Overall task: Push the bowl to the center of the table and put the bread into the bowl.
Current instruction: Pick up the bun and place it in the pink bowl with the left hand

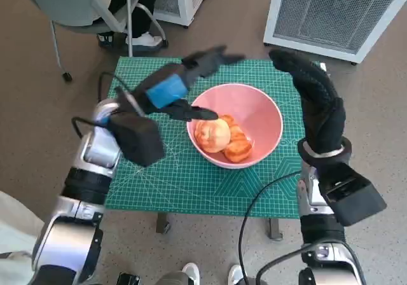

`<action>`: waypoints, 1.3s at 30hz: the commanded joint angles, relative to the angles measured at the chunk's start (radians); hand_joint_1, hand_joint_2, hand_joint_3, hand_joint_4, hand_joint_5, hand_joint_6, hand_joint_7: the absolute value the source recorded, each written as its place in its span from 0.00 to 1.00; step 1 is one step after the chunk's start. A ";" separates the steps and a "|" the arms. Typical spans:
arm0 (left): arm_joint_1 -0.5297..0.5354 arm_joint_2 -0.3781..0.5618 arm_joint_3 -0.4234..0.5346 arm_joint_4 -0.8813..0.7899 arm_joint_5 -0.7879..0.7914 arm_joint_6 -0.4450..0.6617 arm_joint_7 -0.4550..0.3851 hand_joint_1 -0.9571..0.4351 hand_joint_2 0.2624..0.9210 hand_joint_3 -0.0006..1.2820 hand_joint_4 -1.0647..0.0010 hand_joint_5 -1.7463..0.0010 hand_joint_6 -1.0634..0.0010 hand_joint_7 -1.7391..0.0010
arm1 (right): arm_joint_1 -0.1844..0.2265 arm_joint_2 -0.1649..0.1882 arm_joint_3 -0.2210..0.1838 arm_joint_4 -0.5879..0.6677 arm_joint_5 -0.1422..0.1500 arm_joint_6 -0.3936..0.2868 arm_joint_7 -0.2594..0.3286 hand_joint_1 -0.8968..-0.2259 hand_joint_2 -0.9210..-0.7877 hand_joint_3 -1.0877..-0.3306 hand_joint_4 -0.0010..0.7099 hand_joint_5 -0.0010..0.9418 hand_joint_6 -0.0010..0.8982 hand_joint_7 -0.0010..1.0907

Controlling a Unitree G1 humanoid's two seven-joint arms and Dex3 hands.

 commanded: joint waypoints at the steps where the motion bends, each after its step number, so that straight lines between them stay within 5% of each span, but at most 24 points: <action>1: 0.072 -0.069 0.074 -0.076 -0.111 -0.046 0.063 0.38 1.00 0.10 0.81 0.99 0.76 0.87 | -0.004 0.001 -0.011 -0.005 0.005 0.011 -0.016 0.49 0.00 0.40 0.46 0.04 0.00 0.68; 13: 0.216 -0.188 0.135 -0.284 -0.194 -0.041 0.192 0.40 1.00 0.26 0.76 0.99 0.75 0.88 | -0.030 0.009 -0.019 -0.043 0.002 0.047 -0.060 0.51 0.00 0.41 0.48 0.05 0.00 0.69; 39: 0.266 -0.225 0.166 -0.298 -0.211 -0.083 0.224 0.40 1.00 0.28 0.75 0.99 0.78 0.87 | -0.027 0.015 -0.010 -0.109 -0.004 0.110 -0.078 0.49 0.00 0.41 0.48 0.04 0.00 0.71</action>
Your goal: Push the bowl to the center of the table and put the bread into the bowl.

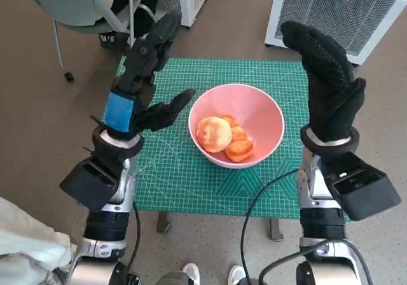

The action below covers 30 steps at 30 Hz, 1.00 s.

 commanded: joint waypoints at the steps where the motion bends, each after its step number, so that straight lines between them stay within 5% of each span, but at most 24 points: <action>1: 0.016 -0.009 0.004 -0.002 -0.009 -0.005 0.007 0.40 1.00 0.28 0.75 0.99 0.78 0.87 | 0.016 0.003 0.001 -0.009 -0.001 0.021 -0.005 0.49 0.00 0.41 0.48 0.04 0.00 0.71; 30: 0.035 -0.016 0.003 -0.024 -0.060 0.009 -0.007 0.40 1.00 0.28 0.75 1.00 0.79 0.87 | 0.030 -0.002 0.007 -0.032 0.005 0.053 0.013 0.49 0.00 0.41 0.49 0.04 0.00 0.70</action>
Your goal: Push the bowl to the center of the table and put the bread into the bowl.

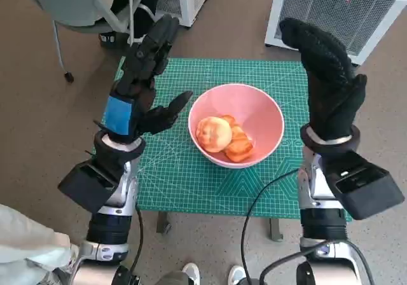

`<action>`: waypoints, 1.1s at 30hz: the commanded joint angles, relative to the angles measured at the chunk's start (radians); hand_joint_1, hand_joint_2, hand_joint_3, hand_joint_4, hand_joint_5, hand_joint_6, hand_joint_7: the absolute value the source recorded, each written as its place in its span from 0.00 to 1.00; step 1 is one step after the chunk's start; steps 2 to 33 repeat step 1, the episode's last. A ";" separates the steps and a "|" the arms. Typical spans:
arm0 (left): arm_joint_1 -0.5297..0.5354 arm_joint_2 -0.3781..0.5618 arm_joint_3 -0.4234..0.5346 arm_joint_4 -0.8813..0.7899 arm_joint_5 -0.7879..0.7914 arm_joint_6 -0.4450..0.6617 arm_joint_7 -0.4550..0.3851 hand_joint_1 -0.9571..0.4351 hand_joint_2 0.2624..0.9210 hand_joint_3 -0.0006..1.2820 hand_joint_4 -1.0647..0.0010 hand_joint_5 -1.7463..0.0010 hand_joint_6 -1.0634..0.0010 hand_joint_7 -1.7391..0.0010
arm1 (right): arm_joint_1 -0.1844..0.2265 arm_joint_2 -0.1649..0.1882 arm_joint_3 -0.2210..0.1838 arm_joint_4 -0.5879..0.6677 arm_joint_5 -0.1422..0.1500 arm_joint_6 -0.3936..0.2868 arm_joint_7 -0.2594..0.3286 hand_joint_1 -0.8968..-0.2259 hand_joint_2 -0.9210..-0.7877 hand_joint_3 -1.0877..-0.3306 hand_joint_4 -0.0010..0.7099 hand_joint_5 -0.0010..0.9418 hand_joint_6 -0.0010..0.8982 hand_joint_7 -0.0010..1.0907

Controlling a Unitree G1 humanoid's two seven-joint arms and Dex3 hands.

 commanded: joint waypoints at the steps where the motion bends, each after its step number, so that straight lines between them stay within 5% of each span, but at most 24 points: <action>1: 0.013 -0.010 0.003 -0.019 -0.017 0.007 -0.004 0.40 1.00 0.28 0.75 1.00 0.79 0.87 | 0.029 -0.001 0.004 0.002 0.003 0.013 0.010 0.49 0.00 0.41 0.49 0.03 0.00 0.70; 33: 0.013 -0.010 0.003 -0.019 -0.017 0.007 -0.004 0.40 1.00 0.28 0.75 1.00 0.79 0.87 | 0.029 -0.001 0.004 0.002 0.003 0.013 0.010 0.49 0.00 0.41 0.49 0.03 0.00 0.70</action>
